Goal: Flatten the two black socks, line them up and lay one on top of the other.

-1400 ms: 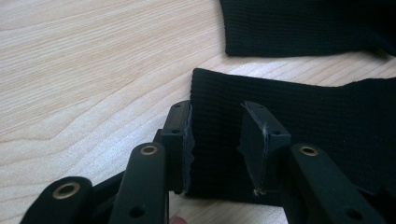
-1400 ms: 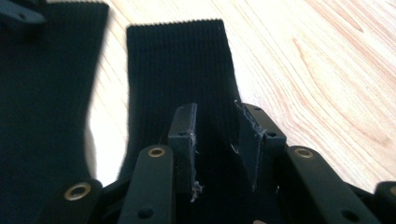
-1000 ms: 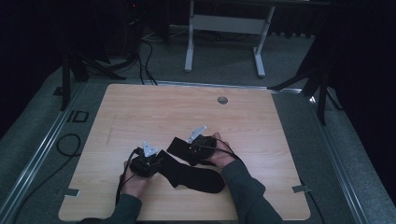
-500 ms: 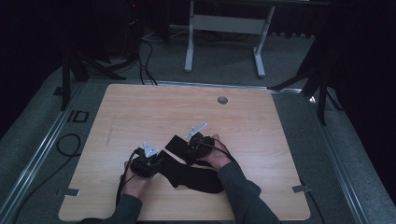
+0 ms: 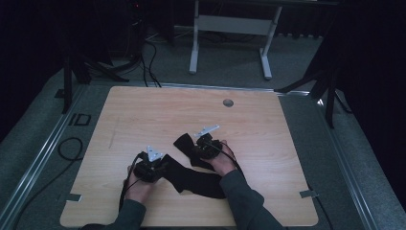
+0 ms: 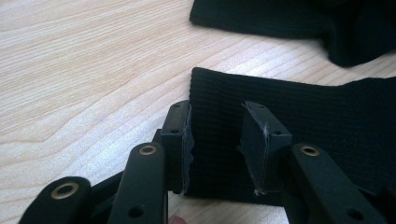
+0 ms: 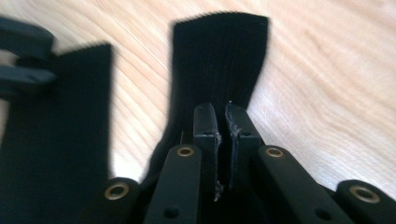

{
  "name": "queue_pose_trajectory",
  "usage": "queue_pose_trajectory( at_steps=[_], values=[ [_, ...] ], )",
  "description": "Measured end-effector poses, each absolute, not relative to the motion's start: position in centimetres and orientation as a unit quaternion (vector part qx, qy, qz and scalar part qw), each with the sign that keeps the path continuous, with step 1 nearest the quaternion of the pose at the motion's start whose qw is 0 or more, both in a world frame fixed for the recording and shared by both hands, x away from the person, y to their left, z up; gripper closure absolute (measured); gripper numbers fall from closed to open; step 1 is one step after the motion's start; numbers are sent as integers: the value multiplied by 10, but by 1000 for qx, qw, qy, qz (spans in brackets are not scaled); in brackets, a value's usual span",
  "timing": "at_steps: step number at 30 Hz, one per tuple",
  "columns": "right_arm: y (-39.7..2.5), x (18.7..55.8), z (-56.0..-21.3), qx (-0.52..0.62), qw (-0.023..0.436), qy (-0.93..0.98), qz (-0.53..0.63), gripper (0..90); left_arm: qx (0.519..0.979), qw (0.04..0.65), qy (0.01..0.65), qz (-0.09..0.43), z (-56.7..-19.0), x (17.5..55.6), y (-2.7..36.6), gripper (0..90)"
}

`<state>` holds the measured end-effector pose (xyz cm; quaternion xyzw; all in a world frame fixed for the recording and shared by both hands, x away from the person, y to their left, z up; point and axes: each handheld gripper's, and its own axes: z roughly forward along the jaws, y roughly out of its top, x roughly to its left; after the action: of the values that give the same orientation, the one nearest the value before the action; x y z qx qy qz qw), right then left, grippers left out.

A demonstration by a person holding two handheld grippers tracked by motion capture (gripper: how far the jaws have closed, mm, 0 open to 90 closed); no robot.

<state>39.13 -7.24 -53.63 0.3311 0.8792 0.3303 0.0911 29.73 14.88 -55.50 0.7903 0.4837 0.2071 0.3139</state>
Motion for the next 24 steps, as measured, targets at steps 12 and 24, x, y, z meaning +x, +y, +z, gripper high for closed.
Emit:
queue_pose_trajectory(
  at_steps=[12, 24],
  values=[
    [-89, 354, -475, 321, 79, 840, 430, 842, 790, 315, 483, 208, -555, 297, 147, 637],
    [-70, 313, -499, 320, 45, 854, 408, 841, 753, 357, 508, 217, -544, 291, 162, 681]
  ],
)
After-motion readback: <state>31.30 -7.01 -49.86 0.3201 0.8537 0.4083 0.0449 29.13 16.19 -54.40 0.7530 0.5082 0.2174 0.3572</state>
